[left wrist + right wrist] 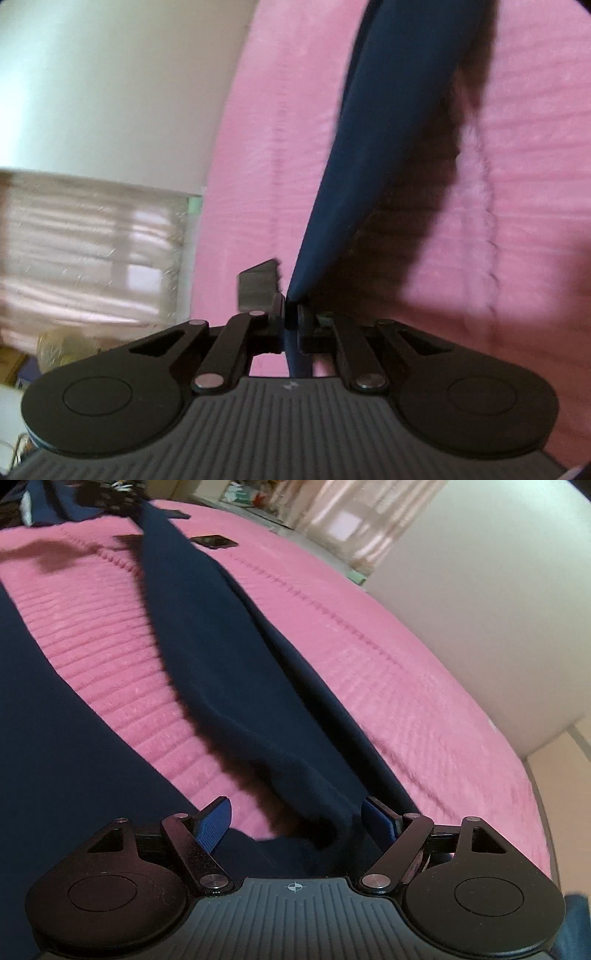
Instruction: Fold clothes
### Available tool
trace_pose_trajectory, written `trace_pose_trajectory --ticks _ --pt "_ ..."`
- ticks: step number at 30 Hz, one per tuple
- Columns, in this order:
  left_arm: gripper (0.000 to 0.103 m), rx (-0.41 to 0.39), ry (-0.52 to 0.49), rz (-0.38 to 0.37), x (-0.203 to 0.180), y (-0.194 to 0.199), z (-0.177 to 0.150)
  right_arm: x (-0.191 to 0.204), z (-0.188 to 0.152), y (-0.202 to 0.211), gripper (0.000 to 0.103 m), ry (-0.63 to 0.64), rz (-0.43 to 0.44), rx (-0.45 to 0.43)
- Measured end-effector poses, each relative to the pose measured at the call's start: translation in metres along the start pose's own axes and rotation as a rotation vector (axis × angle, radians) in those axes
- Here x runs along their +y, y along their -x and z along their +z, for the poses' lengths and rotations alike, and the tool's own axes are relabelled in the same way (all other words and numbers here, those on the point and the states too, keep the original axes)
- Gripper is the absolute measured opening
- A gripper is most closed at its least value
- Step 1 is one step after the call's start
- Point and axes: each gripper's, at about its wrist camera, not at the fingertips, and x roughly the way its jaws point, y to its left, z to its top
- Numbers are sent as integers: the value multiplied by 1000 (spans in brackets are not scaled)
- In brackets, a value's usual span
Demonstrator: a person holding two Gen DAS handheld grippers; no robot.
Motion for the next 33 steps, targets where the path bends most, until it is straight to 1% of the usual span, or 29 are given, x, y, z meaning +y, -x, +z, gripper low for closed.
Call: trace_pose_trajectory --ticks 1,3,6,8,9,12,15,19,21,23,24,26,28,32,33 --pt "5 4 -18 -1 -2 9 -5 -1 -4 1 79 -12 -2 9" --pt "5 22 -41 -41 -7 18 -12 -4 -10 3 79 -40 -16 26" --pt "5 54 -26 -109 -19 24 -23 -16 -20 8 80 -139 -25 49" --pt "5 73 -41 -119 -33 27 -30 -24 -31 13 80 -203 -35 74" --pt "3 92 -37 -127 -38 26 -34 -27 -38 15 80 -224 -44 90" --pt "3 123 31 -186 -45 24 -44 -39 -59 29 80 -306 -56 114" --pt "3 136 58 -179 -46 33 -43 -53 -84 58 80 -443 -93 109" --pt "5 144 133 -168 -47 64 -40 -63 -124 107 80 -620 -181 91" --pt "6 140 163 -174 -48 81 -37 -75 -151 125 80 -711 -211 101" --pt "8 120 212 -197 -49 99 -30 -92 -174 138 80 -813 -233 107" --pt "9 97 251 -216 -51 112 -23 -102 -186 144 80 -864 -245 109" --pt "11 53 318 -264 -56 134 -10 -117 -205 150 79 -951 -247 101" --pt "13 -6 365 -327 -64 155 7 -132 -218 153 79 -1022 -239 87" --pt "15 -113 416 -436 -87 194 40 -160 -243 146 79 -1174 -166 86" --pt "17 -128 414 -455 -94 201 49 -164 -249 141 79 -1221 -145 94"
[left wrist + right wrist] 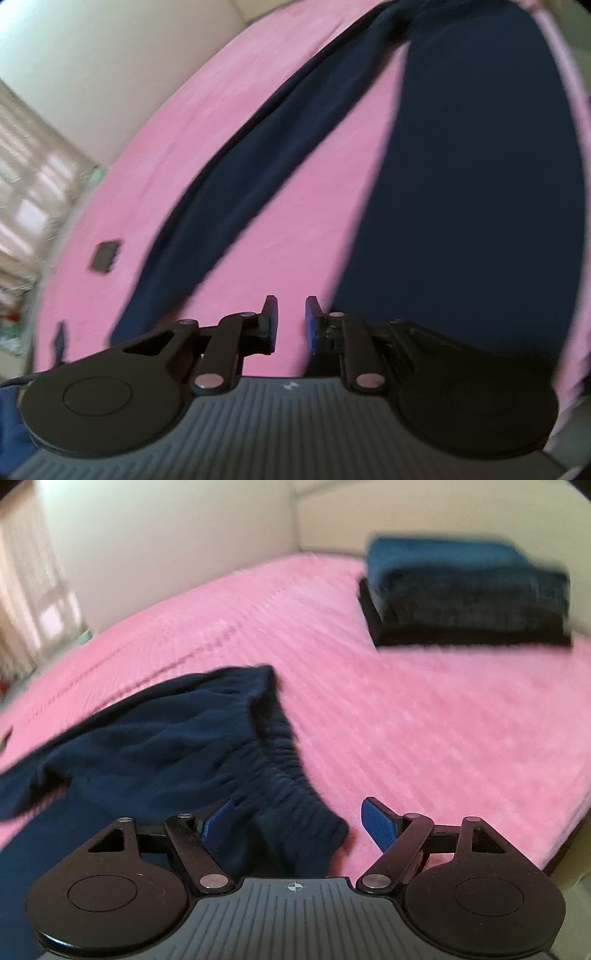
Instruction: Fold clothes
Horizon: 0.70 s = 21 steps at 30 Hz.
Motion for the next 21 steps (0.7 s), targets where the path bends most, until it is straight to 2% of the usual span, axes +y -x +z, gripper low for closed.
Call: trace_pose_trajectory --ticks 1,2,3,5,6,7,8,10,12,14,15,17,19,21 --pt "18 -6 -9 -21 -12 1 5 -7 2 -6 71 -45 13 21" --pt "18 -11 -19 -43 -23 2 10 -12 1 -11 48 -76 30 36" --pt "18 -12 -32 -58 -34 0 14 -14 0 -12 48 -95 39 38" --pt "14 -11 -55 -77 -48 -3 22 -14 -1 -4 36 -73 38 22" --pt "14 -11 -59 -76 -52 -4 25 -14 -2 5 35 -56 30 -4" --pt "14 -12 -57 -77 -56 -4 29 -14 -4 17 19 -36 21 -39" --pt "14 -15 -53 -81 -55 -3 31 -16 -7 30 17 -24 17 -63" --pt "15 -25 -48 -94 -58 4 36 -21 -15 46 17 4 7 -73" --pt "16 -31 -64 -107 -64 8 40 -23 -28 46 18 46 -16 -33" --pt "16 -33 -75 -117 -69 6 44 -27 -34 40 23 26 -10 -8" --pt "16 -33 -76 -120 -70 6 45 -27 -33 40 28 10 -12 -19" --pt "16 -35 -79 -122 -73 5 49 -17 -29 46 71 39 -31 -63" --pt "16 -39 -74 -128 -74 6 51 -2 -21 53 73 122 -6 -115" --pt "18 -42 -62 -129 -73 5 52 10 -9 51 73 169 15 -132"
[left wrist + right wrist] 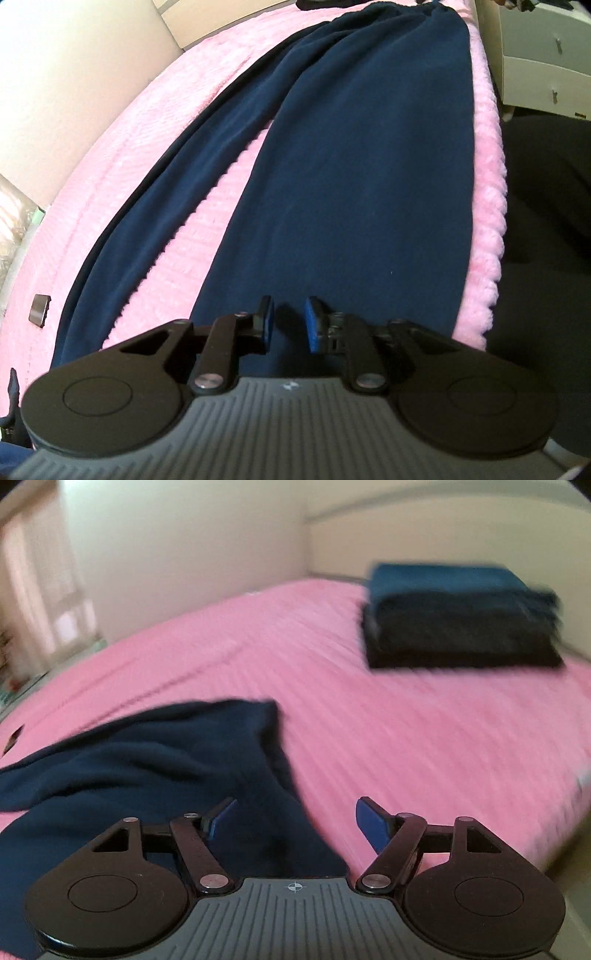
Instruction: Fold clothes
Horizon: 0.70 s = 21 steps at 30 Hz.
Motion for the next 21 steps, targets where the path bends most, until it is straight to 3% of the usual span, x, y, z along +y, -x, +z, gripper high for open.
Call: trace_pose_trajectory --ticks 4,7,9,11,13,15,21 --pt "25 -3 48 21 12 -5 0 19 27 -22 73 45 98 3" --pt "25 -3 92 38 25 -9 -2 31 37 -59 73 83 168 94" --pt "25 5 109 51 32 -11 -7 31 39 -82 73 97 96 159" --pt "25 15 124 65 38 -11 -13 30 42 -96 73 147 -34 147" --pt "26 23 139 78 42 -7 -20 31 46 -96 73 145 -86 128" --pt "27 32 158 96 47 -3 -29 43 50 -86 73 144 -88 97" --pt "29 66 215 218 95 -4 -54 122 62 -62 73 386 4 -9"
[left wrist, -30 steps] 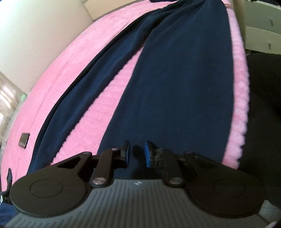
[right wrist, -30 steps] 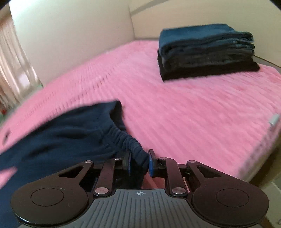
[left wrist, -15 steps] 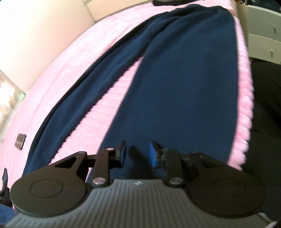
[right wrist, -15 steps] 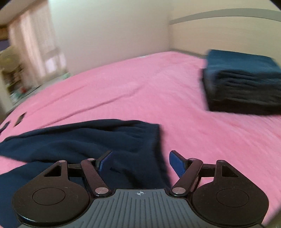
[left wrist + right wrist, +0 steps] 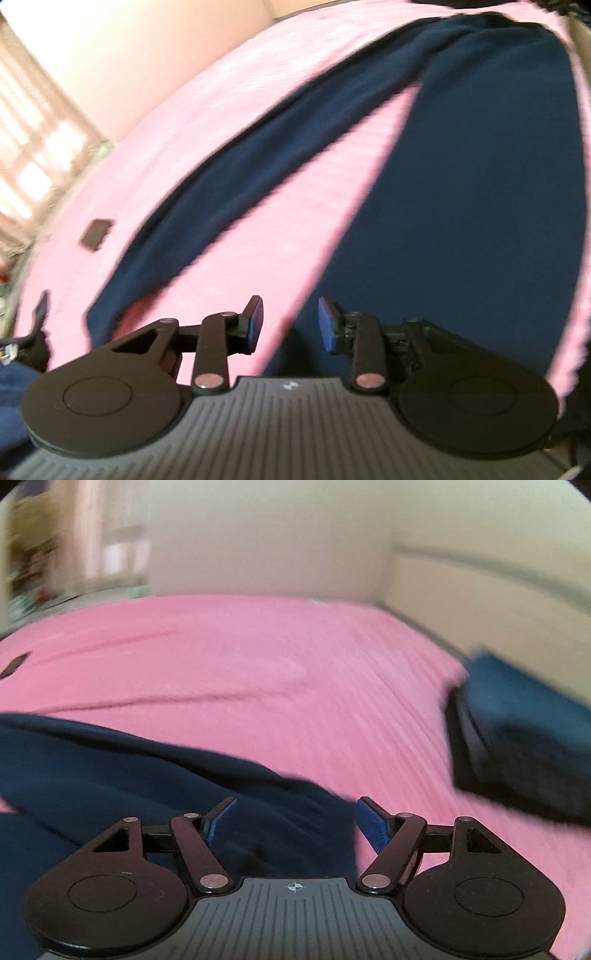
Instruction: Fold clothes
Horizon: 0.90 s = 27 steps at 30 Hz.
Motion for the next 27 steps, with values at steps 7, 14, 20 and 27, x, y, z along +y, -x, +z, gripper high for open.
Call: trace_pose_trajectory --ticks 7,14,20,27 --pt "31 -8 40 117 95 -63 23 83 28 -43 73 243 213 10" --pt "31 -57 115 -245 137 -121 73 141 55 -126 73 86 619 241" --pt "32 -78 168 -340 152 -176 105 140 87 -190 73 -44 592 222" --pt "37 -155 415 -77 192 -180 98 127 95 -170 73 -47 455 67"
